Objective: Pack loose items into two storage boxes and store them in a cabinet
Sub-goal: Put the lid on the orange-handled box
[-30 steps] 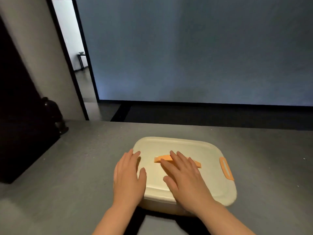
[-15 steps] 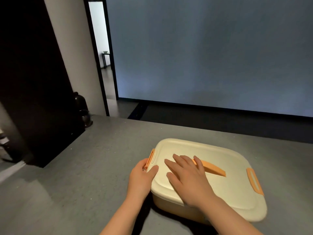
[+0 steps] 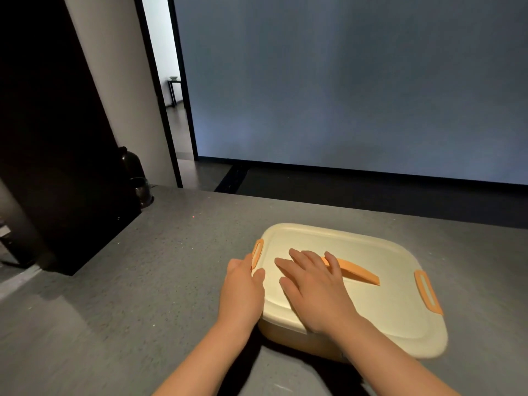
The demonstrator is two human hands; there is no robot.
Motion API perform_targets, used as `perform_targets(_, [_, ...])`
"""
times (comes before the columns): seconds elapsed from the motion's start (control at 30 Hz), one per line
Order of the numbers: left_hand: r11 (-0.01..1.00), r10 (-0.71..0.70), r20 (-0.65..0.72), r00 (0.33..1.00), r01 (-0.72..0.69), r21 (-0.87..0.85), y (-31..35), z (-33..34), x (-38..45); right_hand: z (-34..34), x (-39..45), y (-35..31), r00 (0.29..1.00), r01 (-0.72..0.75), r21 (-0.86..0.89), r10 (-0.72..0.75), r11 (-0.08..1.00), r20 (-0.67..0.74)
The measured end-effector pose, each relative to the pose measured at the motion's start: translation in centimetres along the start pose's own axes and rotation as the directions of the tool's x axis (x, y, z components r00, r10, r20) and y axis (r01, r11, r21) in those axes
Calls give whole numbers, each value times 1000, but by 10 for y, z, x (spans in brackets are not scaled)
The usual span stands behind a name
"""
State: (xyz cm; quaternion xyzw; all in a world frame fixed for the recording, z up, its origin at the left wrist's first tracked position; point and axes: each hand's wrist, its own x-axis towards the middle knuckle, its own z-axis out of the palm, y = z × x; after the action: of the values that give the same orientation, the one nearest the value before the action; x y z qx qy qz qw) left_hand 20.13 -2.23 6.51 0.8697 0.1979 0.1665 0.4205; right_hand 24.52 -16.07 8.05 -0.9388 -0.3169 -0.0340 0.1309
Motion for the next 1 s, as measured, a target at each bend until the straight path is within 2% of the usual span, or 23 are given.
perform_targets(0.1, [998,13,-3,1000,-13,60,0,1,0,2,2,0,1000,1,-1,-1,1000,-9])
perform_targets(0.23, [999,7,23,1000,-8,48,-3,0,-5,2,1,2,1000,14,39,-12,999,-28])
perform_targets(0.33, [978,82,32,996,-87,188,-2,6,-16,-5,-12,13,996,2,84,5,996,-90])
perform_targets(0.43, [897,247,99,964,-267,352,13,21,-37,-11,-45,45,962,-175,40,180,984,-204])
perform_targets(0.53, [851,350,168,921,-388,353,31,40,-55,-15,-79,92,865,-383,107,397,917,-307])
perform_targets(0.6, [833,382,165,909,-416,364,38,52,-61,-19,-91,117,813,-442,348,533,827,-235])
perform_targets(0.63, [825,392,159,906,-423,375,42,57,-63,-21,-94,126,796,-446,493,583,747,-164])
perform_targets(0.73, [816,391,142,910,-414,404,48,65,-63,-30,-92,141,768,-441,786,635,433,81])
perform_targets(0.8, [814,389,134,911,-408,413,46,66,-64,-32,-86,149,785,-424,856,592,296,184])
perform_targets(0.87, [826,377,137,916,-399,398,47,64,-64,-32,-77,153,808,-370,907,551,202,207])
perform_targets(0.93, [841,367,138,920,-392,373,47,63,-65,-31,-70,153,816,-331,931,543,154,200])
perform_targets(1.0, [844,369,120,922,-387,372,45,60,-65,-29,-67,149,826,-315,937,530,150,192])
